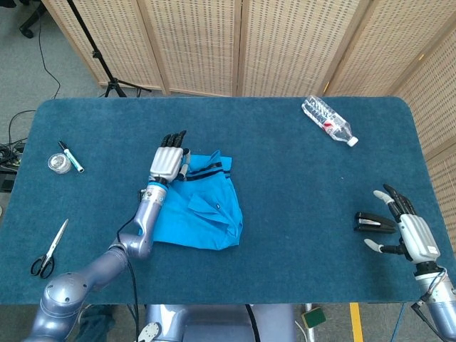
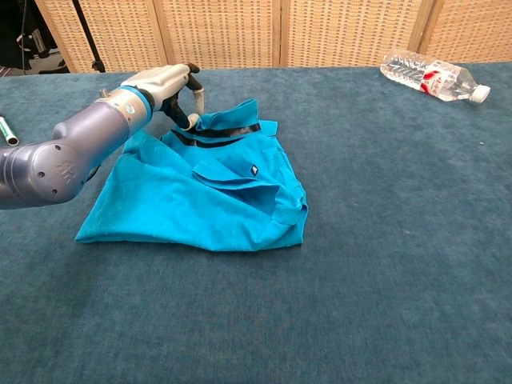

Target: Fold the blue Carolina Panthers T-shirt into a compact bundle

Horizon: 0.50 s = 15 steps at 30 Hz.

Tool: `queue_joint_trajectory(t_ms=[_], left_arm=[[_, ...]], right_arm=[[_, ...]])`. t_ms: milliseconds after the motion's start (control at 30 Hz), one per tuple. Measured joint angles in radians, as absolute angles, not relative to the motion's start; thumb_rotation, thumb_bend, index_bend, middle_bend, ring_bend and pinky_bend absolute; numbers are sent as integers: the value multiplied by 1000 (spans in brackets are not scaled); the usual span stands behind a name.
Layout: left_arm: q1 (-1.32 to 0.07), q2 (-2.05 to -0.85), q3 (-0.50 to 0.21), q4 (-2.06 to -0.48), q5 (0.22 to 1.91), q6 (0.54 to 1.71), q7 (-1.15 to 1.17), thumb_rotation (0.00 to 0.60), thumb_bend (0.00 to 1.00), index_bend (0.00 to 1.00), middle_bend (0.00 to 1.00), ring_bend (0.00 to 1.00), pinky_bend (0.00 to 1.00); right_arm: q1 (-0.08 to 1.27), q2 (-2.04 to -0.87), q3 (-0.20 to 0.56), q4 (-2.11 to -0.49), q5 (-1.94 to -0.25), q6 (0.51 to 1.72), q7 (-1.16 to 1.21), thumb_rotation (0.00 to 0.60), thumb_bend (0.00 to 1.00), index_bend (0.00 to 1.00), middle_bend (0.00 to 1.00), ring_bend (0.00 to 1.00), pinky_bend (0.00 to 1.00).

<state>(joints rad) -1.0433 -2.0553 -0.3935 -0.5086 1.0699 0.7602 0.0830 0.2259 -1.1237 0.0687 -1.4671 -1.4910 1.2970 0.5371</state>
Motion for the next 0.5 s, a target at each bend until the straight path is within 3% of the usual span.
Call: queue_joint_trajectory(t_ms=[133,167,200,267,333,500], left_arm=[[-1055,-2072,-404,-459,1057,747,87,600,660,792,0,0,0],[-1057,-2076,-408,-450,1054,743,87,600,647,740,0,0,0],[-1059,-2079,-410,-443,1051,737,85,600,620,659,0,0,0],[-1061,-2080,-414,-440,1047,724,73,600,433,186,0,0,0],[-1060,-2077,-421,-446,1043,719,52,600,295,0,0,0,0],[-1051,-2050,-436,-473,1041,752,19,600,251,0,0,0,0]], right_arm=[[228,-1125,68,-1464,-1490,1292,537,600,0,119,0,0,0],[228,-1126,68,-1464,-1489,1290,536,600,0,119,0,0,0],[229,-1127,68,-1463,-1489,1288,536,600,0,119,0,0,0],[230,-1128,68,-1462,-1487,1286,535,600,0,119,0,0,0],[230,-1129,68,-1461,-1486,1286,534,600,0,119,0,0,0],[230,-1130,67,-1461,-1488,1285,532,600,0,119,0,0,0]])
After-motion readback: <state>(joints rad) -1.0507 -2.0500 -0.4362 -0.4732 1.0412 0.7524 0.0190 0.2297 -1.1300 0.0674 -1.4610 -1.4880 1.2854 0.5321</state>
